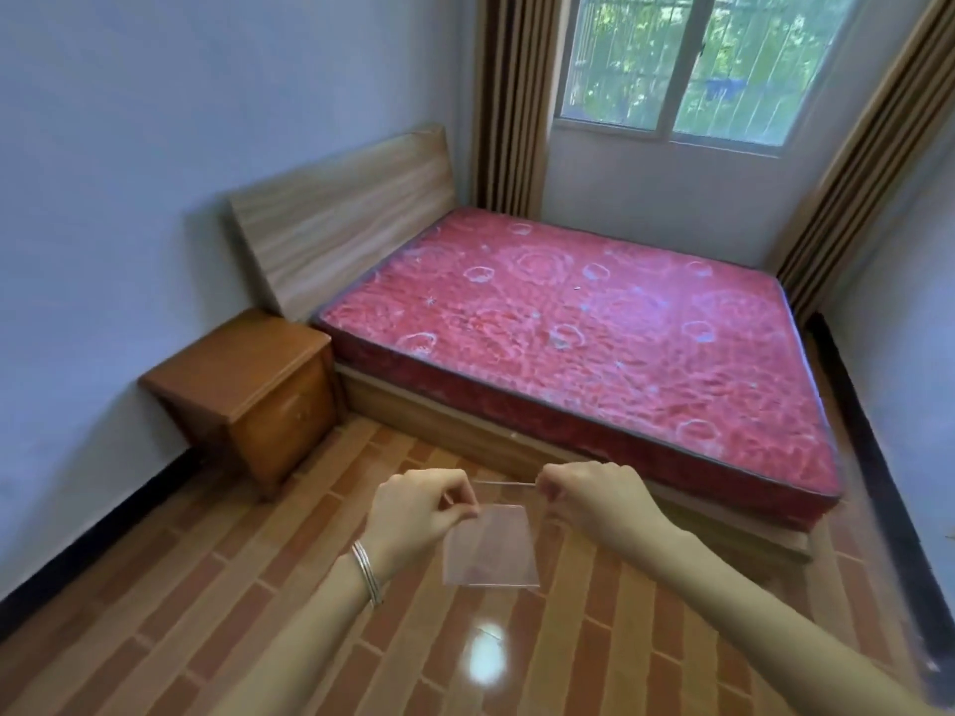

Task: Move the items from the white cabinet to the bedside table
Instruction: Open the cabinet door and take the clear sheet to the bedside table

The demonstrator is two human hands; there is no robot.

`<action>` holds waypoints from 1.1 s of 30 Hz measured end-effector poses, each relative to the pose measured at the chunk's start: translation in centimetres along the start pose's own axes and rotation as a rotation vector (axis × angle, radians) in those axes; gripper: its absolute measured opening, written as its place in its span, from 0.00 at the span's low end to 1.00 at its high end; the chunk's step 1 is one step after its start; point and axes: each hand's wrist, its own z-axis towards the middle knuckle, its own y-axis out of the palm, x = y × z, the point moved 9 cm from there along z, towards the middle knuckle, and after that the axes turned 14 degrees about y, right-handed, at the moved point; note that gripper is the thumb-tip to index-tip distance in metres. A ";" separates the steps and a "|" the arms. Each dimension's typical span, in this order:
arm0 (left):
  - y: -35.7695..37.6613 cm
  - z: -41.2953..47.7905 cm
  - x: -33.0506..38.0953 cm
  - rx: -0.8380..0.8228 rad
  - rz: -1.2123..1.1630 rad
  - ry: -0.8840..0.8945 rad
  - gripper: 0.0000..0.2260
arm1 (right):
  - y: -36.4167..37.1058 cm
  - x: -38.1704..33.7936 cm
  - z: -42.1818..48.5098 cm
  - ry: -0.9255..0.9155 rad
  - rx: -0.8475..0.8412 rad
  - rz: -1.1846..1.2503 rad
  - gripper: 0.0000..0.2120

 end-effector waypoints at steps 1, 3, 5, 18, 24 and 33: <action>-1.3 -0.8 -1.8 0.008 0.011 -0.025 0.07 | 0.3 -2.1 1.2 -0.014 0.018 0.017 0.07; -3.5 -2.4 -5.4 0.025 0.023 -0.076 0.08 | 0.8 -6.1 3.1 -0.066 0.067 0.067 0.05; -5.3 -3.8 -8.7 0.034 0.027 -0.122 0.10 | 1.3 -9.9 4.6 -0.139 0.096 0.125 0.04; -9.5 -6.1 -24.5 0.014 0.051 -0.351 0.06 | 6.7 -24.7 17.7 -0.475 0.107 -0.071 0.16; -12.2 -2.6 -33.6 0.045 0.137 -0.422 0.07 | 8.1 -29.2 28.9 -0.592 0.121 -0.045 0.17; -18.0 0.3 -45.5 0.128 0.400 -0.516 0.04 | 9.4 -35.4 43.6 -0.742 0.129 -0.036 0.16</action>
